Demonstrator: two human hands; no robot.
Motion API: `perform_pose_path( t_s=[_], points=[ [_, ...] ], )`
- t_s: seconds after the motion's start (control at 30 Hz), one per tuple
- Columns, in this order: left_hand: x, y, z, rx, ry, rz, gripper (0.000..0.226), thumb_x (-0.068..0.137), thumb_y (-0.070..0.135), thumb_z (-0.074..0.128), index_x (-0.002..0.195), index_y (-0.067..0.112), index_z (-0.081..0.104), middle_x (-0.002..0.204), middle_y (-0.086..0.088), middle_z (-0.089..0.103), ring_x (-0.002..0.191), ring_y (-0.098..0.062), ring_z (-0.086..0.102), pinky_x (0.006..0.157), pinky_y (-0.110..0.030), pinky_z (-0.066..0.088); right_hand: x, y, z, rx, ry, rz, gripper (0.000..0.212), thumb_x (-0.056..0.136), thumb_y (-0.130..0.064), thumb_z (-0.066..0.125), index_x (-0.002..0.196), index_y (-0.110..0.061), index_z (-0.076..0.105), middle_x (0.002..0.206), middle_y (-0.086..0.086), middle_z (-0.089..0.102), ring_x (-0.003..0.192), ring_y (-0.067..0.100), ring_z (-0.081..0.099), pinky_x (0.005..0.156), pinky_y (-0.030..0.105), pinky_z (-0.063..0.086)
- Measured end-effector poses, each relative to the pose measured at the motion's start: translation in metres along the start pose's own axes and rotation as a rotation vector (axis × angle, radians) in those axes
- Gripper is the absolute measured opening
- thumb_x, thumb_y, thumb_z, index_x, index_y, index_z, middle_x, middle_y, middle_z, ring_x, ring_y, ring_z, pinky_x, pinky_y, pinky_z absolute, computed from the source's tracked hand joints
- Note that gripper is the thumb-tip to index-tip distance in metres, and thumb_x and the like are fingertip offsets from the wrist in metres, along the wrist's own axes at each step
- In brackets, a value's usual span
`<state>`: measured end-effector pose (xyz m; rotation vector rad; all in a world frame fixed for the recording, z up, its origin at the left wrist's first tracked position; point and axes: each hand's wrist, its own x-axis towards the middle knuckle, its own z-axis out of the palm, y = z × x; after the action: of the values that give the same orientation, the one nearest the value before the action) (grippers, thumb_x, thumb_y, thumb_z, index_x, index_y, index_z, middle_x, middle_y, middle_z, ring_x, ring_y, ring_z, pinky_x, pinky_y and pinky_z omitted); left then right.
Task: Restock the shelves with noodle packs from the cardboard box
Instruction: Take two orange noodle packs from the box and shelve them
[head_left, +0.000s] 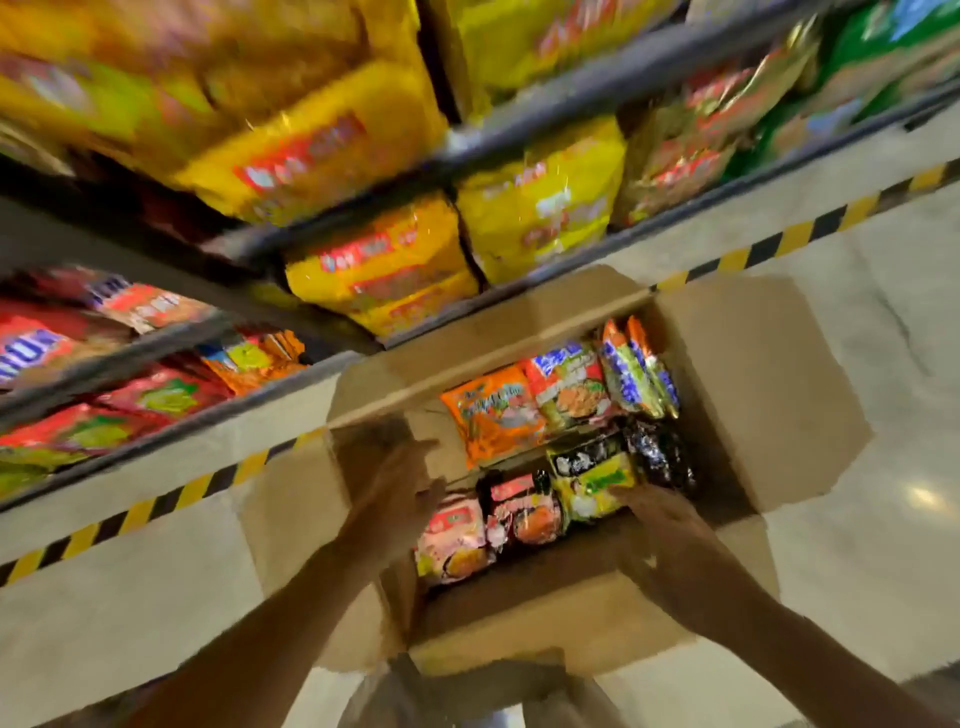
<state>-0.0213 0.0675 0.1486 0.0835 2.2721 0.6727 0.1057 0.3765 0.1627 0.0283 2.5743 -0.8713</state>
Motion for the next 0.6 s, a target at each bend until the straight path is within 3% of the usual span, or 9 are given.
perform_pose_path(
  t_s=[0.07,0.17,0.23,0.3,0.4,0.5,0.6],
  points=[
    [0.039,-0.011,0.030,-0.075,0.025,-0.060,0.043,0.096,0.022,0.062,0.137,0.016,0.052,0.123,-0.007,0.057,0.098,-0.011,0.055,0.087,-0.019,0.044,0.013,0.025,0.025,0.033,-0.008,0.028,0.054,0.073,-0.027,0.073,0.122,-0.009,0.059,0.114,0.014,0.066,0.111,0.027,0.053,0.091,0.040,0.048],
    [0.094,-0.026,0.072,-0.301,0.042,-0.292,0.050,0.093,0.038,0.065,0.137,0.020,0.049,0.132,-0.003,0.049,0.113,-0.025,0.059,0.093,-0.042,0.053,0.029,0.057,0.056,0.206,-0.021,0.186,0.064,0.085,-0.065,0.056,0.134,-0.025,0.052,0.128,0.003,0.058,0.122,0.027,0.054,0.102,0.041,0.046],
    [0.128,-0.033,0.092,-0.455,0.077,-0.449,0.072,0.082,0.054,0.071,0.139,0.020,0.044,0.131,-0.003,0.051,0.114,-0.026,0.058,0.096,-0.040,0.050,0.036,0.073,0.068,0.229,-0.024,0.268,0.062,0.085,-0.059,0.063,0.138,-0.031,0.050,0.134,-0.003,0.053,0.130,0.021,0.047,0.107,0.031,0.039],
    [0.154,-0.040,0.110,-0.621,0.095,-0.533,0.084,0.073,0.060,0.075,0.138,0.019,0.041,0.125,-0.004,0.056,0.112,-0.025,0.059,0.099,-0.042,0.049,0.040,0.087,0.077,0.201,-0.008,0.292,0.059,0.086,-0.044,0.069,0.140,-0.028,0.051,0.134,0.000,0.053,0.130,0.016,0.044,0.102,0.020,0.033],
    [0.178,-0.055,0.131,-0.752,0.130,-0.572,0.054,0.084,0.048,0.073,0.120,0.018,0.047,0.105,-0.001,0.066,0.096,-0.019,0.065,0.093,-0.042,0.054,0.041,0.103,0.090,0.186,-0.058,0.348,0.057,0.088,-0.035,0.071,0.140,-0.033,0.048,0.136,-0.001,0.050,0.131,0.015,0.042,0.100,0.021,0.032],
    [0.190,-0.062,0.141,-0.780,0.139,-0.571,0.065,0.075,0.052,0.080,0.122,0.016,0.053,0.113,-0.005,0.070,0.097,-0.025,0.070,0.085,-0.044,0.059,0.036,0.108,0.102,0.203,-0.079,0.355,0.055,0.089,-0.042,0.066,0.139,-0.040,0.045,0.134,-0.005,0.050,0.133,0.012,0.040,0.100,0.026,0.035],
    [0.193,-0.065,0.142,-0.818,0.125,-0.582,0.046,0.081,0.037,0.080,0.114,0.013,0.061,0.110,-0.008,0.072,0.091,-0.023,0.072,0.073,-0.035,0.060,0.033,0.107,0.105,0.213,-0.108,0.366,0.056,0.089,-0.039,0.066,0.141,-0.038,0.044,0.139,-0.006,0.048,0.135,0.011,0.037,0.103,0.030,0.036]
  ],
)
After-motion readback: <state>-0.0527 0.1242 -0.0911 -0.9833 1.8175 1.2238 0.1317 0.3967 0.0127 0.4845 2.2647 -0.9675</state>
